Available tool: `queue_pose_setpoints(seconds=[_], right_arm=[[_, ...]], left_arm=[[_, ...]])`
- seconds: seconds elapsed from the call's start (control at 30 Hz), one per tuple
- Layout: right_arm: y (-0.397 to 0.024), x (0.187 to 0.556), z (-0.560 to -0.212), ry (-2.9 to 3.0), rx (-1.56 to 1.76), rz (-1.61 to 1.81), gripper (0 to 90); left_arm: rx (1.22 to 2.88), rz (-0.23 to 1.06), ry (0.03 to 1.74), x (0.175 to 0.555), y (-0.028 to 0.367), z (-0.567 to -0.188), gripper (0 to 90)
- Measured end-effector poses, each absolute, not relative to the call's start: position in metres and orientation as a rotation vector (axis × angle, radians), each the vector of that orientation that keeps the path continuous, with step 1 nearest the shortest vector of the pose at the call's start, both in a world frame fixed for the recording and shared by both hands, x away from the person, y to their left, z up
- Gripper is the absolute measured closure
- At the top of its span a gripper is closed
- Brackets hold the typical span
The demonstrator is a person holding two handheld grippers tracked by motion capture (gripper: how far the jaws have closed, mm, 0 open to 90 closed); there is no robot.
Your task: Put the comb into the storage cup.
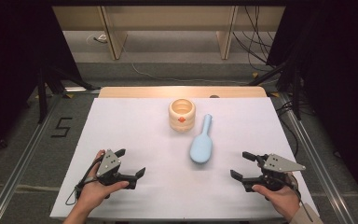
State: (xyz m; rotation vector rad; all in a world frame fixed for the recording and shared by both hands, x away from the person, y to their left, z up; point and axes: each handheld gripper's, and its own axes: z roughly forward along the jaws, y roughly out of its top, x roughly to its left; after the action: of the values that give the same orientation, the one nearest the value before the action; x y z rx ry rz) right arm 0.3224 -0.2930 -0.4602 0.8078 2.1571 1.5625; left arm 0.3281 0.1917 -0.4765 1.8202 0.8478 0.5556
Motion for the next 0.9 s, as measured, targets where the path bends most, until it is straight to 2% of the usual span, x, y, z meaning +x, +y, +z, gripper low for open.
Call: queue_pose_setpoints(seconds=[0.47,0.67,0.9], right_arm=[[-0.293,0.329,-0.457,2.100,0.834,1.535,18.7],[-0.294,0.346,-0.446,2.074,0.844,1.475,35.6],[-0.288,0.374,-0.444,2.104,0.877,1.442,71.4]], left_arm=[[1.806,0.547,0.851,0.328,0.191,-0.475,0.0],[1.798,0.543,0.855,0.329,0.192,-0.475,0.0],[1.791,0.534,0.857,0.329,0.192,-0.475,0.0]])
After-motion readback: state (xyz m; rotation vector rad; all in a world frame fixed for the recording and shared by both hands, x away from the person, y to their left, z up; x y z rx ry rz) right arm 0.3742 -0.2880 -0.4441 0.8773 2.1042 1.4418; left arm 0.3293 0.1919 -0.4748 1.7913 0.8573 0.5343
